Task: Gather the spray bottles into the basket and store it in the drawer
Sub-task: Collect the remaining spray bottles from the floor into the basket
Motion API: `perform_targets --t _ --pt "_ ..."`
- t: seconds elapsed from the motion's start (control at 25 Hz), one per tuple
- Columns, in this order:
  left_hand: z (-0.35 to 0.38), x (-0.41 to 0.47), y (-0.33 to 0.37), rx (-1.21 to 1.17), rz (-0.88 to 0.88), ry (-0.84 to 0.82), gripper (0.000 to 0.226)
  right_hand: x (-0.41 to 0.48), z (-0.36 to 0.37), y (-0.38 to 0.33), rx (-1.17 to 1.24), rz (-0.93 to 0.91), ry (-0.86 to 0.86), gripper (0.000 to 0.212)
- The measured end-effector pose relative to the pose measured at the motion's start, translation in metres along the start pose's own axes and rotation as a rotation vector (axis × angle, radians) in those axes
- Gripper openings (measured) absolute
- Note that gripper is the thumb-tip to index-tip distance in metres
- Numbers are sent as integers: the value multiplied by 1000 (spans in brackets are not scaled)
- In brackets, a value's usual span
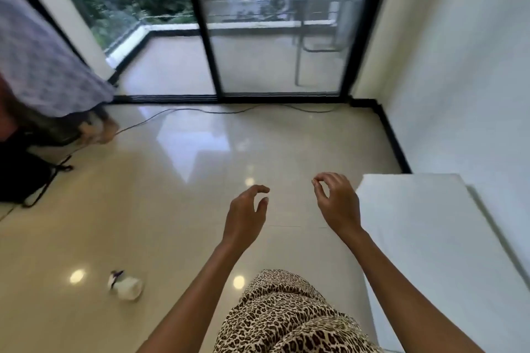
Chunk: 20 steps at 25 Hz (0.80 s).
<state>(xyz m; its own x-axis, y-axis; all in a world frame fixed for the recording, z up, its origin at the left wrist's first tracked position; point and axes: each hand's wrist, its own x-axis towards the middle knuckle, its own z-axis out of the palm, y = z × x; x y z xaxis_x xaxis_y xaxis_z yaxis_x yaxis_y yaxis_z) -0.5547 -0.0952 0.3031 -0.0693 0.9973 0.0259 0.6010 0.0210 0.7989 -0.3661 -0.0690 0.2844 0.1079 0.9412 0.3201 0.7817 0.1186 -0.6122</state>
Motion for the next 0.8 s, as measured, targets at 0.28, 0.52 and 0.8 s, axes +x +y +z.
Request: perform_targets --t 0.28,0.52,0.8 --pt "-90 -27 -100 -19 -306 292 19 19 115 -113 95 -279 -292 11" --pt "-144 -12 -169 -65 -529 425 16 42 218 -192 149 -416 -503 12" --pt "-195 10 -249 -106 -779 490 14 54 334 -266 143 -469 -755 17"
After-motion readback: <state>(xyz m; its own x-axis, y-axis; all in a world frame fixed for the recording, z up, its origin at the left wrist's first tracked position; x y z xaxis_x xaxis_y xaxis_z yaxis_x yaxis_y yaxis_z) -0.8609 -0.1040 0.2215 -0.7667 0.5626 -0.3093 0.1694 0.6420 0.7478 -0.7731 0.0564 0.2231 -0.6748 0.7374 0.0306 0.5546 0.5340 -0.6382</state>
